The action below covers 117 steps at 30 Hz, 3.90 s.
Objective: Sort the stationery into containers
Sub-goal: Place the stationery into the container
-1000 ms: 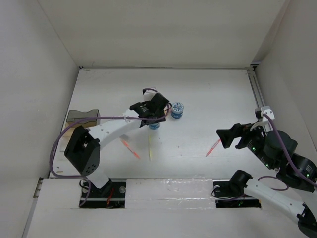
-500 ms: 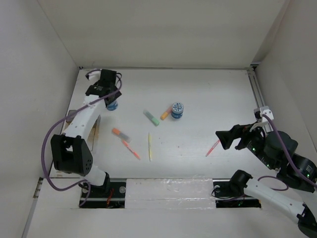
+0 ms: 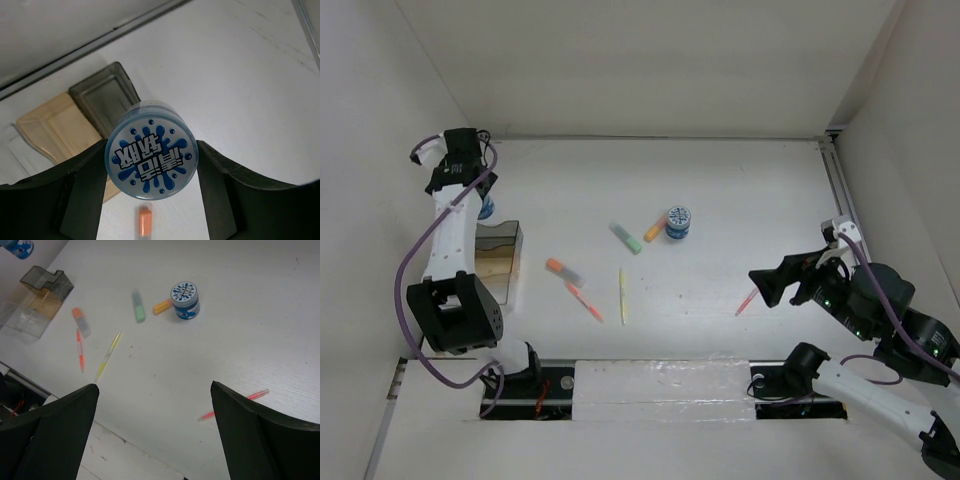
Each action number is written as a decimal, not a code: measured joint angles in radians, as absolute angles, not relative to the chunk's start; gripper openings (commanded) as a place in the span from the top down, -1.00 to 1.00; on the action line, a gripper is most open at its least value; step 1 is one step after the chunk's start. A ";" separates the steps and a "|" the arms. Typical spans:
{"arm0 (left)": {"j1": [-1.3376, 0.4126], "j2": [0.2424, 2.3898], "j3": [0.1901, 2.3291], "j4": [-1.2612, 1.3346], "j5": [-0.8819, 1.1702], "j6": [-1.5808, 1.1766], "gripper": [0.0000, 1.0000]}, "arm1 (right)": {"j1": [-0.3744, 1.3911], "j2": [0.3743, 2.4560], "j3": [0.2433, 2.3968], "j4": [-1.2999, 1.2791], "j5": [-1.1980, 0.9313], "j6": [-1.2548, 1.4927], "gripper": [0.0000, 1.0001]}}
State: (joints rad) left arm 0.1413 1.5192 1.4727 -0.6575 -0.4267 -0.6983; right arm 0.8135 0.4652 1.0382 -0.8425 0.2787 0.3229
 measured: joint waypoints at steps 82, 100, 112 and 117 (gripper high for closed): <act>0.290 1.768 1.496 -0.705 -0.476 -0.753 1.00 | 0.813 0.495 1.032 -0.836 0.299 0.306 -1.00; 0.290 1.798 1.496 -0.710 -0.481 -0.774 0.65 | 0.813 0.495 1.032 -0.836 0.299 0.306 -1.00; 0.290 1.798 1.496 -0.713 -0.477 -0.777 -0.04 | 0.813 0.495 1.032 -0.836 0.299 0.306 -1.00; 0.290 1.798 1.496 -0.713 -0.480 -0.789 -0.68 | 0.813 0.495 1.032 -0.836 0.299 0.306 -1.00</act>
